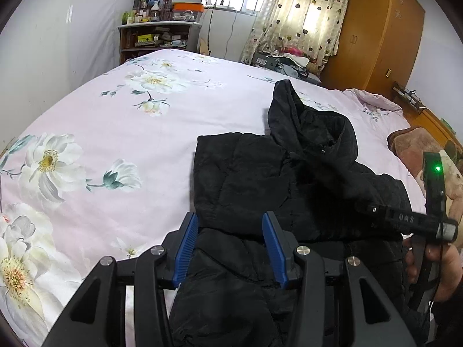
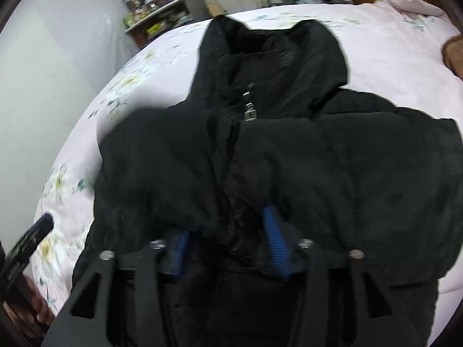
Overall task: Fold large clothes
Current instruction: 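Fold the held sleeve across the jacket body with the right tool and release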
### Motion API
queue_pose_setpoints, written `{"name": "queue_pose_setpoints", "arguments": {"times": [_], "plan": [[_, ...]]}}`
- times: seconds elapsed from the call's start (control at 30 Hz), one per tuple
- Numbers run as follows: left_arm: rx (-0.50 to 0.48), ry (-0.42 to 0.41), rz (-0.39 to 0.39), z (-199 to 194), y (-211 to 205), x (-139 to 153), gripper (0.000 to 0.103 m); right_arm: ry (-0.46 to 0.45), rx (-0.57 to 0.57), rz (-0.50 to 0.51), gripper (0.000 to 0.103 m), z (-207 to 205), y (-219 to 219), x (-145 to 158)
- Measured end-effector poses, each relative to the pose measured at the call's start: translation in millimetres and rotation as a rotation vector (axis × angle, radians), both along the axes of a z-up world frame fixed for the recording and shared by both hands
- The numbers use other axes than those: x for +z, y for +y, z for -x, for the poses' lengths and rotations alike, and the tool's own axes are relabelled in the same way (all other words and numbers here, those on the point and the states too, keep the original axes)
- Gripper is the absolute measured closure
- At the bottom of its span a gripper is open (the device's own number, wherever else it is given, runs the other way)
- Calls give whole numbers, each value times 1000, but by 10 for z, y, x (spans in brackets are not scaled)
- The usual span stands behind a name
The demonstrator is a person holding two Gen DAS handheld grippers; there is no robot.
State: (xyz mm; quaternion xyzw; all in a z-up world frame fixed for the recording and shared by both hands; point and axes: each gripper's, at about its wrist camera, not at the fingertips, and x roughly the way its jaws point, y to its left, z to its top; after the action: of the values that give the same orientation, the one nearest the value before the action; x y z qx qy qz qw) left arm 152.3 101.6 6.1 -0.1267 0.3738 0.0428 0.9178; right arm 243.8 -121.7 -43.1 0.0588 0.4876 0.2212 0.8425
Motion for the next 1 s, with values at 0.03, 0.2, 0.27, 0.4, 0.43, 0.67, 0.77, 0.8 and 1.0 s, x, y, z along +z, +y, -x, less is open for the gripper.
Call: {"name": "queue_pose_setpoints", "arguments": {"times": [0.03,0.2,0.27,0.4,0.43,0.67,0.77,0.8,1.0], "plan": [[-5,-2,4,-27,-14,4,54,-11,16,-1,47,30,15,28],[-56,-27,24,-199,-202,114,54,-70,75,-117,47,204,-150,368],[-92,-45,31,-312,-344,188,54,-105,72,-144,47,261,-305,519],[-206,-91,21,-590,-763,281,54,-178,-37,-99,47,306,-770,612],[-234,-94,18,-663,-876,272,54,-175,-96,-73,47,271,-960,575],[-274,56,-45,-1196,-1266,-416,68,-54,-315,51,69,13,-1721,35],[-233,98,-57,-1202,-1142,-718,68,-13,-282,89,70,-34,-1611,-260],[-229,95,-51,-1191,-1117,-742,67,-10,-277,90,70,-19,-1603,-308],[-233,112,-70,-1185,-1117,-661,67,1,-271,146,71,-45,-1501,-350]]}}
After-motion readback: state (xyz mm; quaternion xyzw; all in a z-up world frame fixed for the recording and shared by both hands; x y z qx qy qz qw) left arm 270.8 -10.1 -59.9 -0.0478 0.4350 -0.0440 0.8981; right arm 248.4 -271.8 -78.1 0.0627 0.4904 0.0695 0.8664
